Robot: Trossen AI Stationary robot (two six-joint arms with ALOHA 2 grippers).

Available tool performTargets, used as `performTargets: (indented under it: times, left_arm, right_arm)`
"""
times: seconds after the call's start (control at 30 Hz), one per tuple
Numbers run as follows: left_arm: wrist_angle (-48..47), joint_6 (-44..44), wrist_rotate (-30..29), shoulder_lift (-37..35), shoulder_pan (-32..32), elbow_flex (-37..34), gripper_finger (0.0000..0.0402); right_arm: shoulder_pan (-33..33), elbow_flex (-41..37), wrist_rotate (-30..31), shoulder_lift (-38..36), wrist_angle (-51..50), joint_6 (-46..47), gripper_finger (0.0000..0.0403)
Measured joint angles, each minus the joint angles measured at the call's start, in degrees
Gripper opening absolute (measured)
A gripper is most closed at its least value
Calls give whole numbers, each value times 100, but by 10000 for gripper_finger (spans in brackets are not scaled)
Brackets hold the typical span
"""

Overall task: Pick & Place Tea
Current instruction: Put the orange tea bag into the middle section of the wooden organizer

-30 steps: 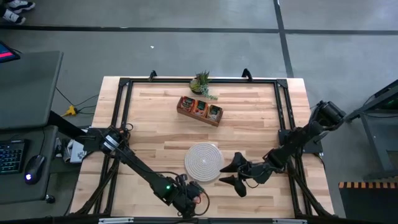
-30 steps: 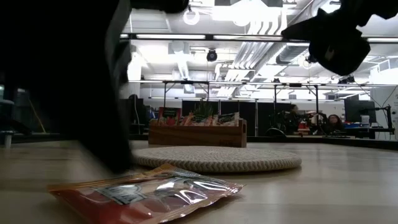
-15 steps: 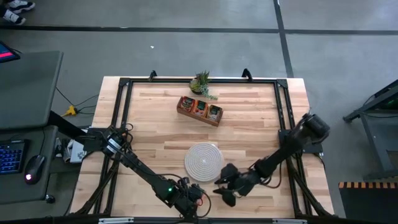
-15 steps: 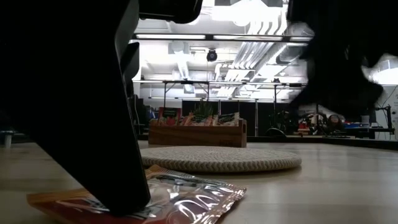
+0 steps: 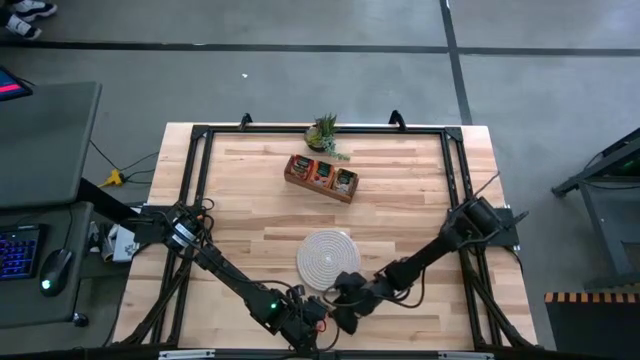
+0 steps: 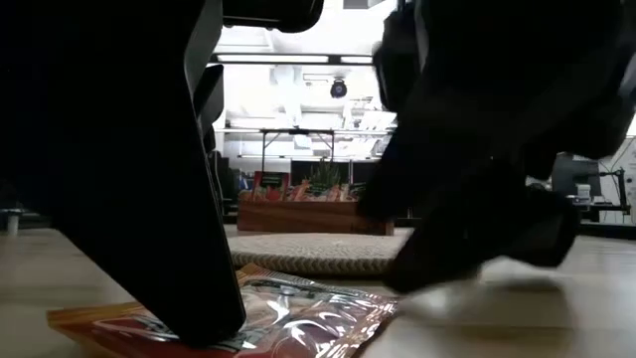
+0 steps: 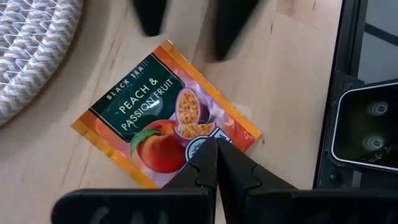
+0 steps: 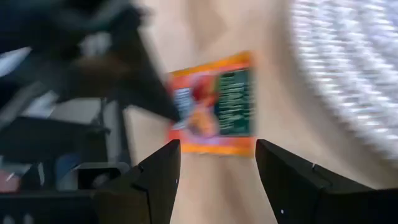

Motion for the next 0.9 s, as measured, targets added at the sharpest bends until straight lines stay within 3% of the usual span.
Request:
performTargets:
  times: [0.3,0.9]
  left_arm:
    - [15,9,-61,2,-11,-2,0]
    - [158,253,-39,15,4,-9,0]
  right_arm:
    - [-216,-104,-153,26,-239,1297,204]
    - [-252,13,-448,309,-87,1561,220]
